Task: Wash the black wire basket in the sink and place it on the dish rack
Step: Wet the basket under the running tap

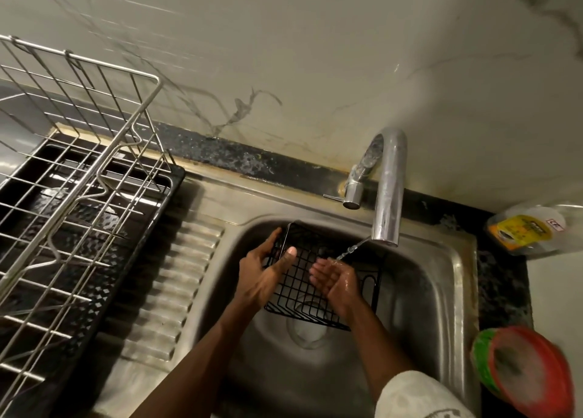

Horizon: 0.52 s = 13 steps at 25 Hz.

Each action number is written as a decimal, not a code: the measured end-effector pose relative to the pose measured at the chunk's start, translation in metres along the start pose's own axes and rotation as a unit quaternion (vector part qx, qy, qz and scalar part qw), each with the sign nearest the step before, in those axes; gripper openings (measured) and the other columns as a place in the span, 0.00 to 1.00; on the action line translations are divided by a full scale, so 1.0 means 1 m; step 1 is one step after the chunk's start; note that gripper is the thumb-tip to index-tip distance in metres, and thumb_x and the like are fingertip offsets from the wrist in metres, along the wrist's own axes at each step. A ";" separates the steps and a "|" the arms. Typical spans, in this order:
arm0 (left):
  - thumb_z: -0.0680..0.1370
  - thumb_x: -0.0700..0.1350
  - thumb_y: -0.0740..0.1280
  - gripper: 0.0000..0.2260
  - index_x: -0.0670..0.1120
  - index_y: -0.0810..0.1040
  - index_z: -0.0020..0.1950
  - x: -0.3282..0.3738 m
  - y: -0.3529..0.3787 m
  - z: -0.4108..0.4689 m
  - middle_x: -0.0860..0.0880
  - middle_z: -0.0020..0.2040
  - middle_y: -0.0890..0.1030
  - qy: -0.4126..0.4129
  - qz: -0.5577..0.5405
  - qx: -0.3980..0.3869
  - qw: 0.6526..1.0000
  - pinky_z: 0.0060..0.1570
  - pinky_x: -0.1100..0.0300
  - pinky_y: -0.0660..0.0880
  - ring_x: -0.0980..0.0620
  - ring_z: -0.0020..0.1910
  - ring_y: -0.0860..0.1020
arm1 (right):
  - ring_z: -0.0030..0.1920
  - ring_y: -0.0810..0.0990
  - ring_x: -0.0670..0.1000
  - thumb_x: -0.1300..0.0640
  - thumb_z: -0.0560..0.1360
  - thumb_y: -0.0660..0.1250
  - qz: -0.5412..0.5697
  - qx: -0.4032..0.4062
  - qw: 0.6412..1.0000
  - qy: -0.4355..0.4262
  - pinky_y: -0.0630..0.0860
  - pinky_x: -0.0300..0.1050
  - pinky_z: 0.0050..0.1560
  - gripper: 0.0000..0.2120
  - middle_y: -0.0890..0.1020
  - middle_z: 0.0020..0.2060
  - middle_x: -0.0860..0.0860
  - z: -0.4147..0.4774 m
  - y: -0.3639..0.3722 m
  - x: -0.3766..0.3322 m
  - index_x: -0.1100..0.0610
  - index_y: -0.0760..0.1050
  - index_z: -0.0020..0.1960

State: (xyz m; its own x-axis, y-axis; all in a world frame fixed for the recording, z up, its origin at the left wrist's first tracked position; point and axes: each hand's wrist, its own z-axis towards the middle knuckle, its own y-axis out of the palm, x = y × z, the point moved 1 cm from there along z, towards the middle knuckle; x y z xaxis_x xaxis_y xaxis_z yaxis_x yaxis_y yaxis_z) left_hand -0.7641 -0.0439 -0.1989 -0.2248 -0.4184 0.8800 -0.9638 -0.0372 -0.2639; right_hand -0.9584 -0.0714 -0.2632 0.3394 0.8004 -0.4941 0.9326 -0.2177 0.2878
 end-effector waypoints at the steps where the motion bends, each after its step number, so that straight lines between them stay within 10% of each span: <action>1: 0.73 0.70 0.72 0.32 0.65 0.71 0.76 -0.001 0.000 0.001 0.58 0.60 0.85 0.001 -0.002 0.001 1.000 0.67 0.48 0.78 0.59 0.63 0.81 | 0.44 0.86 0.57 0.56 0.77 0.66 -0.050 -0.038 0.998 0.021 0.81 0.50 0.46 0.15 0.85 0.46 0.62 -0.005 0.003 0.008 0.66 0.81 0.55; 5: 0.77 0.63 0.72 0.30 0.60 0.71 0.77 0.003 -0.002 0.001 0.61 0.63 0.82 0.002 0.005 -0.012 1.000 0.70 0.54 0.74 0.70 0.62 0.77 | 0.49 0.86 0.58 0.57 0.76 0.71 -0.267 -0.169 0.945 0.080 0.82 0.51 0.51 0.15 0.86 0.49 0.60 -0.021 0.019 0.006 0.66 0.81 0.58; 9: 0.75 0.68 0.70 0.31 0.63 0.70 0.77 -0.001 -0.005 0.000 0.60 0.62 0.84 -0.002 0.007 -0.004 1.000 0.67 0.49 0.77 0.61 0.64 0.79 | 0.35 0.84 0.54 0.57 0.79 0.63 -0.202 0.036 0.979 -0.008 0.81 0.48 0.38 0.14 0.84 0.38 0.59 -0.005 -0.013 -0.021 0.68 0.81 0.51; 13: 0.72 0.72 0.70 0.35 0.63 0.70 0.77 0.001 0.004 -0.001 0.55 0.64 0.83 -0.011 -0.013 -0.001 1.000 0.69 0.48 0.76 0.57 0.66 0.79 | 0.42 0.85 0.57 0.52 0.82 0.58 -0.206 -0.135 0.969 0.029 0.82 0.49 0.43 0.19 0.85 0.42 0.61 -0.019 0.039 -0.002 0.65 0.82 0.53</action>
State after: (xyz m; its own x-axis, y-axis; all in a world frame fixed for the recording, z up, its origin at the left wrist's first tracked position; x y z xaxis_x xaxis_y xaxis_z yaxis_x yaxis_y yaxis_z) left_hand -0.7685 -0.0434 -0.1990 -0.1968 -0.4365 0.8779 -0.9696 -0.0460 -0.2403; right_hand -0.9247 -0.0709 -0.2351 -0.0706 0.8200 -0.5680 0.9189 0.2750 0.2828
